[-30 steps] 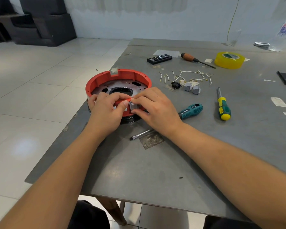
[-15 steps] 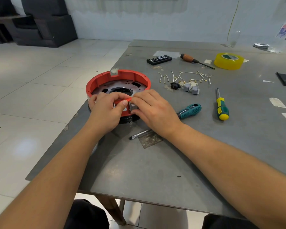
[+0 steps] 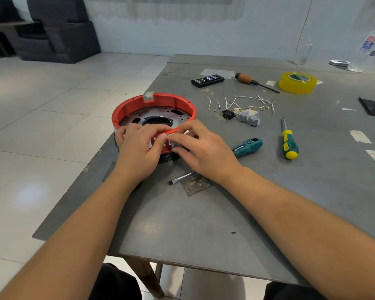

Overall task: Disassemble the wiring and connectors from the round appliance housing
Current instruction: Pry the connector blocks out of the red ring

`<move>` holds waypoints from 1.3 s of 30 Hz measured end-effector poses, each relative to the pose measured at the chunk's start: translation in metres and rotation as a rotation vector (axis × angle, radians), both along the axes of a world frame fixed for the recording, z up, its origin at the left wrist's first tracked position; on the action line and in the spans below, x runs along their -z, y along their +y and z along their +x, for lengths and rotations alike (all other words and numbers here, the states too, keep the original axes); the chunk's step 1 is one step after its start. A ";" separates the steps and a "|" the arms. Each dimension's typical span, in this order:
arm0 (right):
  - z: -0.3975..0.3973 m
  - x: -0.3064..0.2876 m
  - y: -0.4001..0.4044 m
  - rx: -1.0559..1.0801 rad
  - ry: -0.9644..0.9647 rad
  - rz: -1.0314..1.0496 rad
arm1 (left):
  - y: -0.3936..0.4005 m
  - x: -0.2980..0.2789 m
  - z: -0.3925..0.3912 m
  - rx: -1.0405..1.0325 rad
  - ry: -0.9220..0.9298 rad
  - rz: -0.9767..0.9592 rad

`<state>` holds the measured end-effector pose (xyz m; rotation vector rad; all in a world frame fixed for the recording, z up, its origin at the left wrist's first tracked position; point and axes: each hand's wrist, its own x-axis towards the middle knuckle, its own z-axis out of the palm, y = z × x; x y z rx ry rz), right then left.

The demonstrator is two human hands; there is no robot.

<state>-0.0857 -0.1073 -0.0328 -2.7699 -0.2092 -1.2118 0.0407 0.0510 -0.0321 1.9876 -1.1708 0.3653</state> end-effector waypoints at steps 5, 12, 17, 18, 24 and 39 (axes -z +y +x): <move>-0.007 0.001 0.003 -0.053 0.060 0.229 | 0.000 0.005 0.000 -0.020 -0.039 -0.007; -0.017 -0.008 0.000 -0.024 0.069 0.348 | 0.000 0.005 -0.004 -0.045 -0.063 -0.002; -0.027 -0.037 -0.049 0.117 -0.019 0.562 | 0.001 0.006 -0.005 -0.041 -0.059 0.018; -0.029 -0.043 -0.066 0.200 -0.007 0.595 | 0.001 0.005 -0.006 -0.040 -0.063 0.024; -0.041 -0.066 -0.172 0.578 0.247 0.666 | -0.002 0.005 -0.009 -0.060 -0.109 0.061; -0.019 -0.041 -0.238 0.776 0.496 0.813 | -0.006 0.007 -0.007 0.013 -0.138 0.049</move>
